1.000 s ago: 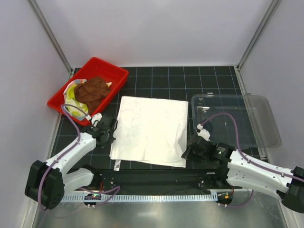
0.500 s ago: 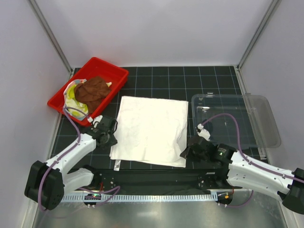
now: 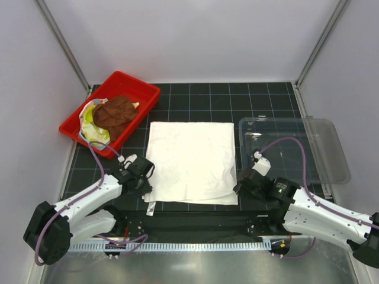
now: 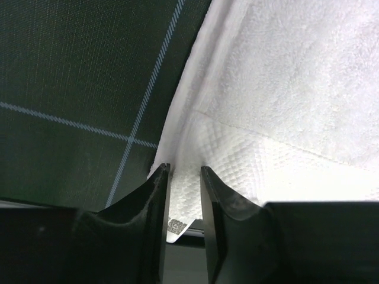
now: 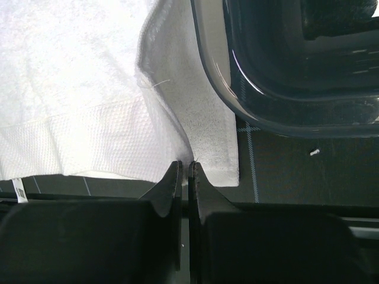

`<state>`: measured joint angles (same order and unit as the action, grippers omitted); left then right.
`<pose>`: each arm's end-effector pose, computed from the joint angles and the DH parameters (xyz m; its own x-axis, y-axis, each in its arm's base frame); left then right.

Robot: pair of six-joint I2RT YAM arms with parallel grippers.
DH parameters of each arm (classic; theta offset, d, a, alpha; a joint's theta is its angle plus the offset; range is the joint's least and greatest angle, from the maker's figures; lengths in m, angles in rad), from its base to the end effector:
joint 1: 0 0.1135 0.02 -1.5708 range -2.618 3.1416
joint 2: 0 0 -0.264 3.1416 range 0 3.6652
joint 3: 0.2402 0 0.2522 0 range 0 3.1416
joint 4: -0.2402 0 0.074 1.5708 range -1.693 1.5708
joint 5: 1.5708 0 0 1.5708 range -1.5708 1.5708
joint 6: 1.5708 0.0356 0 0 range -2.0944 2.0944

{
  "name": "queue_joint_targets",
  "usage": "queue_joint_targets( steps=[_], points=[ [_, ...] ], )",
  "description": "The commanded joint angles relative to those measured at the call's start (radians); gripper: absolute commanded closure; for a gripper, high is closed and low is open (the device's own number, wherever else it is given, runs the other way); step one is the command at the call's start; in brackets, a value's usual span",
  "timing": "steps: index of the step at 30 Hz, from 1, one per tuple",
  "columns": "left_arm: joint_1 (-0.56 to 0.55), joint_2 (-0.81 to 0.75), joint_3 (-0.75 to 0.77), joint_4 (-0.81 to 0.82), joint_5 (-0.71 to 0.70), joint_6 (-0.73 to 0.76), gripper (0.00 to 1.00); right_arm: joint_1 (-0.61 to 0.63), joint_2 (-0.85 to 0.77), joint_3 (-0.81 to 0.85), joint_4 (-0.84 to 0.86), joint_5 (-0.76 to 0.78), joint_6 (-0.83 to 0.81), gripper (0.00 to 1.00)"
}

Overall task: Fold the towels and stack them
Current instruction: Fold the towel

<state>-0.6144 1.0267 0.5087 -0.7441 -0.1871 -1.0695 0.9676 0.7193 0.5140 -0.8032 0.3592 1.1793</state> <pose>0.1337 -0.0862 0.1664 -0.8303 -0.4687 -0.3014 -0.4327 0.8831 -0.1813 0.0844 0.1005 0.2054 -0.7975 0.3677 -0.4783 0.1900 0.9055 0.3793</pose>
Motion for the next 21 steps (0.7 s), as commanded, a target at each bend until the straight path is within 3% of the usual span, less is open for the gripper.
queue_joint_targets(
  steps=[1, 15, 21],
  points=[
    [-0.038, -0.025, 0.059, -0.084, -0.072, -0.046, 0.68, 0.003, -0.008, 0.032, -0.018, 0.037, -0.001, 0.99],
    [-0.047, 0.004, 0.004, -0.018, -0.049, -0.069, 0.67, 0.003, -0.047, 0.024, -0.011, 0.017, 0.010, 0.99],
    [-0.048, 0.007, -0.001, -0.003, -0.058, -0.069, 0.85, 0.003, -0.049, 0.015, -0.001, 0.007, 0.016, 0.99]
  ],
)
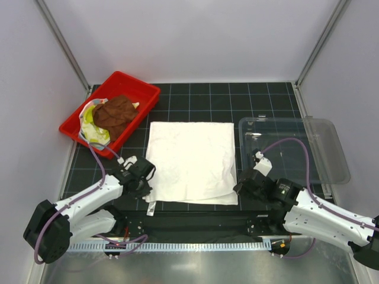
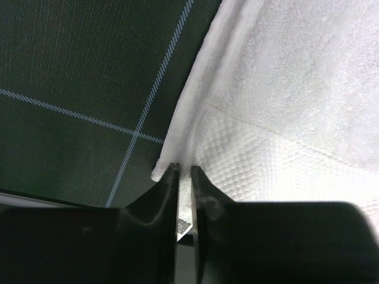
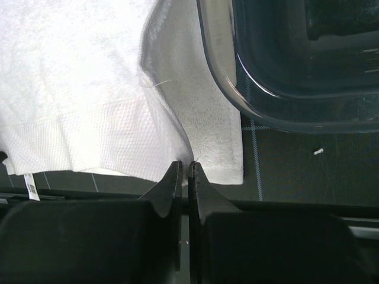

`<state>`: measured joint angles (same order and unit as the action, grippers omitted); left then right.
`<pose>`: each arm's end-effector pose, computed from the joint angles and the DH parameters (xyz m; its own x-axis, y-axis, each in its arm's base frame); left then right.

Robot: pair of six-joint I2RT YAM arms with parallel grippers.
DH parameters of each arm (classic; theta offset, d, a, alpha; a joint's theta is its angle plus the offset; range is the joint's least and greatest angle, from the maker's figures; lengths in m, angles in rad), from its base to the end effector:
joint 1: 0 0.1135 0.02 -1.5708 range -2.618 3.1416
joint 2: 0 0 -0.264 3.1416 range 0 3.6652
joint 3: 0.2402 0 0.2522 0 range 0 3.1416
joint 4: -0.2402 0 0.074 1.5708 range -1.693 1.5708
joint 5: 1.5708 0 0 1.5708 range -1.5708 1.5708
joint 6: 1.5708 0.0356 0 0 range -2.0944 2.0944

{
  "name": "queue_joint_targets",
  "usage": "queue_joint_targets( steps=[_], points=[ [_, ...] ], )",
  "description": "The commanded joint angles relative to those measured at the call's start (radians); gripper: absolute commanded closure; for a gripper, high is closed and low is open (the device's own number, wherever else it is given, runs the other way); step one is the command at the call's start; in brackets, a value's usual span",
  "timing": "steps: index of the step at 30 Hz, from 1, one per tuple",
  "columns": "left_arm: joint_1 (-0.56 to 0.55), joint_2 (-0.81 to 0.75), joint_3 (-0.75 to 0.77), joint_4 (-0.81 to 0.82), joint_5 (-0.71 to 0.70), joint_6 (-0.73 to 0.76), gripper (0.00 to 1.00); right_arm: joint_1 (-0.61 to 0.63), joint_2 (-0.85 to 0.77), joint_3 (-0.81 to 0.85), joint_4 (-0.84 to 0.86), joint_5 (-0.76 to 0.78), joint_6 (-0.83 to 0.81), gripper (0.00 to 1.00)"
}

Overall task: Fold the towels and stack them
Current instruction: Fold the towel

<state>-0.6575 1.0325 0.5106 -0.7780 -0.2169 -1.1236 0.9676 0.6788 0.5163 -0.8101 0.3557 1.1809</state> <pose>0.1282 -0.0893 0.1653 -0.8268 -0.4740 -0.3027 -0.4493 0.8804 -0.1516 0.0819 0.0971 0.2101 -0.7893 0.3826 -0.4802 0.1825 0.8930 0.4115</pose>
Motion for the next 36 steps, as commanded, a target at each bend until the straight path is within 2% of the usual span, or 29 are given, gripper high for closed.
queue_joint_targets(
  steps=[1, 3, 14, 18, 20, 22, 23, 24, 26, 27, 30, 36],
  points=[
    [-0.005, 0.001, -0.001, 0.031, -0.029, -0.013, 0.94, 0.002, -0.008, 0.011, 0.009, 0.011, 0.014, 0.99],
    [-0.005, 0.001, 0.006, 0.031, -0.032, -0.012, 1.00, 0.003, -0.008, 0.011, 0.012, 0.008, 0.014, 0.99],
    [-0.005, -0.029, 0.204, -0.064, -0.122, 0.048, 1.00, 0.003, 0.036, 0.114, -0.018, 0.034, -0.053, 0.99],
    [-0.005, -0.045, 0.265, -0.093, -0.211, 0.080, 1.00, 0.003, 0.100, 0.226, -0.035, 0.042, -0.107, 0.99],
    [-0.004, -0.038, 0.304, -0.133, -0.251, 0.090, 1.00, 0.003, 0.132, 0.337, -0.117, 0.013, -0.087, 0.99],
    [-0.004, -0.019, 0.292, -0.148, -0.301, 0.082, 1.00, 0.005, 0.128, 0.352, -0.135, -0.083, -0.047, 0.99],
    [-0.001, -0.009, 0.248, -0.136, -0.303, 0.073, 1.00, 0.009, 0.107, 0.326, -0.117, -0.125, -0.020, 0.99],
    [-0.002, 0.001, 0.211, -0.110, -0.293, 0.065, 1.00, 0.022, 0.084, 0.210, -0.025, -0.161, 0.006, 0.99],
    [-0.002, 0.041, 0.127, -0.015, -0.218, 0.038, 1.00, 0.023, 0.038, 0.026, 0.050, -0.216, 0.084, 0.99],
    [-0.002, 0.057, 0.111, 0.014, -0.198, 0.035, 1.00, 0.026, 0.033, -0.022, 0.122, -0.231, 0.100, 0.99],
    [-0.002, 0.101, 0.085, 0.055, -0.202, 0.030, 1.00, 0.048, 0.022, -0.127, 0.184, -0.232, 0.135, 0.99],
    [-0.002, 0.078, 0.094, 0.049, -0.249, 0.051, 1.00, 0.071, -0.022, -0.171, 0.059, -0.146, 0.194, 0.99]
  ],
)
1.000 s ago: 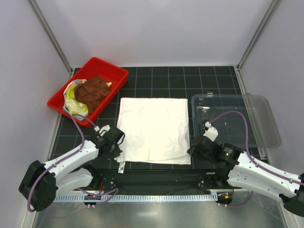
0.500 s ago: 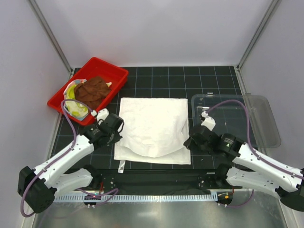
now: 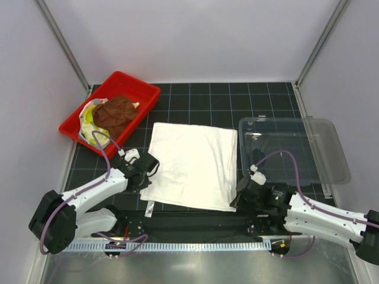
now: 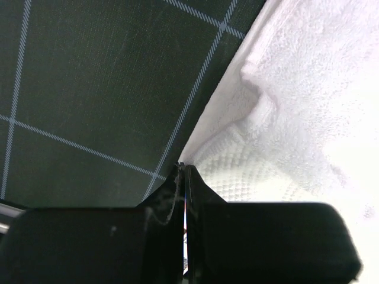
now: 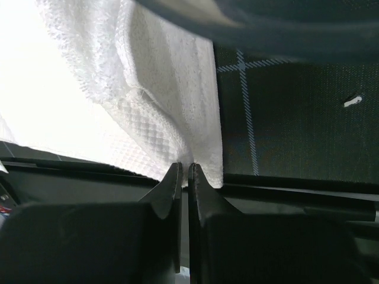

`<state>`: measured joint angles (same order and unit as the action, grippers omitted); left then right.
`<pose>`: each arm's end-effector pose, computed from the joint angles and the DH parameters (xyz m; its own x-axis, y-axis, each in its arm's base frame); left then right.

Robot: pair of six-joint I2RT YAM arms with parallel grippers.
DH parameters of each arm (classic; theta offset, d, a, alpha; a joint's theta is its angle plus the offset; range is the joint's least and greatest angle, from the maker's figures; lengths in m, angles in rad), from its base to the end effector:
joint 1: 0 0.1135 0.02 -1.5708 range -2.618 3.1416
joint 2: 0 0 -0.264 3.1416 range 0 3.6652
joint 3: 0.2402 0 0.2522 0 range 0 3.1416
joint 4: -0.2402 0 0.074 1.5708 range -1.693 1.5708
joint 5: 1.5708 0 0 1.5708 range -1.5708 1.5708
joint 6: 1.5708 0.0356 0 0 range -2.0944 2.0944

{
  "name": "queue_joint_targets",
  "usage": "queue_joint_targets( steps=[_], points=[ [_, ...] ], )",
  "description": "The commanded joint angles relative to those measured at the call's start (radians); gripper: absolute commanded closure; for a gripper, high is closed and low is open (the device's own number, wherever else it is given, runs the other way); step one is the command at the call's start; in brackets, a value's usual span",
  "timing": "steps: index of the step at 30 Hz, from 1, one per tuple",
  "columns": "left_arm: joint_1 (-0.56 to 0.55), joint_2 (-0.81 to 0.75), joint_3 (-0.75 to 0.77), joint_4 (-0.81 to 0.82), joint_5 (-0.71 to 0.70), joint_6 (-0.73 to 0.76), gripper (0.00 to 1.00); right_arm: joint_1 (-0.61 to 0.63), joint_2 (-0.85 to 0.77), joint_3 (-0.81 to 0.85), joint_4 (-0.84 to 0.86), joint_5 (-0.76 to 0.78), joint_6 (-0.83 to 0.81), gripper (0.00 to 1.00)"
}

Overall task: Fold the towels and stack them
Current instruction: Fold the towel

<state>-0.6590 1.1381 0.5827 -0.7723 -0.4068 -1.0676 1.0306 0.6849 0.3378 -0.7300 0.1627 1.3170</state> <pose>0.1468 -0.0959 0.1714 -0.7967 -0.4006 -0.4525 -0.4374 0.8989 -0.0257 0.0656 0.0982 0.1575 -0.8947 0.3654 -0.2571 0.2358 0.8750 0.4229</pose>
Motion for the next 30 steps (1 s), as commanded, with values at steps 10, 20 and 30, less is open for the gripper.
queue_joint_targets(
  steps=[10, 20, 30],
  points=[
    [-0.001, 0.014, 0.005, 0.031, -0.101, -0.009, 1.00, 0.008, -0.031, -0.074, -0.005, 0.012, 0.076, 0.99],
    [-0.001, 0.057, 0.341, -0.166, -0.204, 0.121, 0.47, 0.008, -0.050, 0.020, -0.094, 0.087, 0.005, 0.99],
    [-0.001, 0.265, 0.465, 0.465, 0.108, 0.408, 0.45, 0.008, -0.007, 0.004, -0.020, 0.149, -0.059, 0.99]
  ],
)
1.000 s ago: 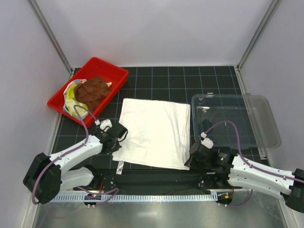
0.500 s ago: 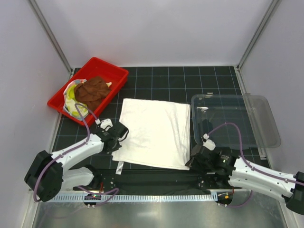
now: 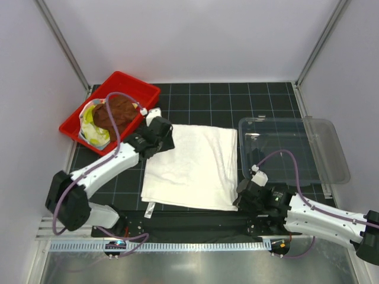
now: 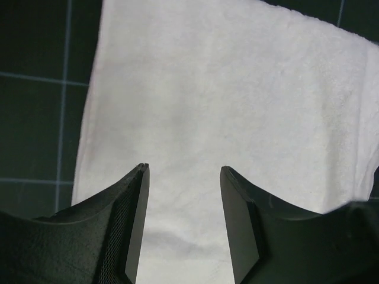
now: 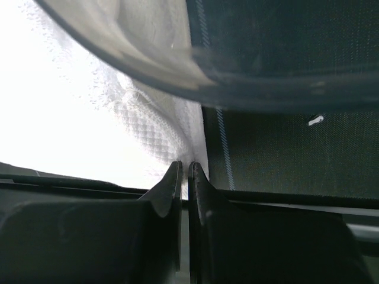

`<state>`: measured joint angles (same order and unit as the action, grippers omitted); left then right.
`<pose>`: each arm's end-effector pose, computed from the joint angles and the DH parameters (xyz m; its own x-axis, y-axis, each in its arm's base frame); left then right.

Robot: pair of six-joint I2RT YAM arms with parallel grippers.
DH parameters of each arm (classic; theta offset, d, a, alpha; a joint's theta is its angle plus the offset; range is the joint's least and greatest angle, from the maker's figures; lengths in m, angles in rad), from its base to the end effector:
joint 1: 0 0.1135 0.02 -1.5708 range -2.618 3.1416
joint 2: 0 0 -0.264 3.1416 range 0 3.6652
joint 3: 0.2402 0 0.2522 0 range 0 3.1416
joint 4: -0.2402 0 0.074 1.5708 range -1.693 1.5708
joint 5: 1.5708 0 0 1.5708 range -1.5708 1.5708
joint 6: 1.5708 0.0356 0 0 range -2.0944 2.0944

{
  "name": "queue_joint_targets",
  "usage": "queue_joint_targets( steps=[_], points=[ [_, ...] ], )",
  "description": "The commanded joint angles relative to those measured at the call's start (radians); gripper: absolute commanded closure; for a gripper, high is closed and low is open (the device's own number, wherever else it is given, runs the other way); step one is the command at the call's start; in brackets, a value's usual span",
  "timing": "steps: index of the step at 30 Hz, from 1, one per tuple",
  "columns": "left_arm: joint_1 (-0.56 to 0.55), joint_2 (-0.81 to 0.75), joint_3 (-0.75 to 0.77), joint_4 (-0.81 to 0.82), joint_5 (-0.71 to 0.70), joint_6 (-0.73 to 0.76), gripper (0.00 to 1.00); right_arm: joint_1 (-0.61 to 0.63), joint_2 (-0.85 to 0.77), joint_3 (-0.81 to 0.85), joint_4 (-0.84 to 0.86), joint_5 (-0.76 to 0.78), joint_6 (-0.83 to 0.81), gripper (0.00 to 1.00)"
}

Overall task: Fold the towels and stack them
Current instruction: Fold the towel

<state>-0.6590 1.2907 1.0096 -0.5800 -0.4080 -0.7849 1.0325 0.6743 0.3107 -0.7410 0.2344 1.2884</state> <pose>0.2209 -0.1533 0.2760 -0.6771 -0.2962 -0.6737 -0.1708 0.9537 -0.2476 0.0650 0.0927 0.1503 -0.8782 0.3513 -0.3245 0.2220 0.9005 0.3739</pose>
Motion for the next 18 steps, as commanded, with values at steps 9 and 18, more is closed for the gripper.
queue_joint_targets(
  steps=[9, 18],
  points=[
    [0.004, 0.619, 0.284, 0.218, 0.080, 0.159, 0.48, 0.008, 0.047, 0.097, -0.138, 0.042, 0.034, 0.99],
    [0.012, 0.680, 0.176, 0.284, 0.121, 0.067, 0.47, 0.066, -0.021, 0.177, -0.261, -0.014, 0.164, 0.99]
  ],
)
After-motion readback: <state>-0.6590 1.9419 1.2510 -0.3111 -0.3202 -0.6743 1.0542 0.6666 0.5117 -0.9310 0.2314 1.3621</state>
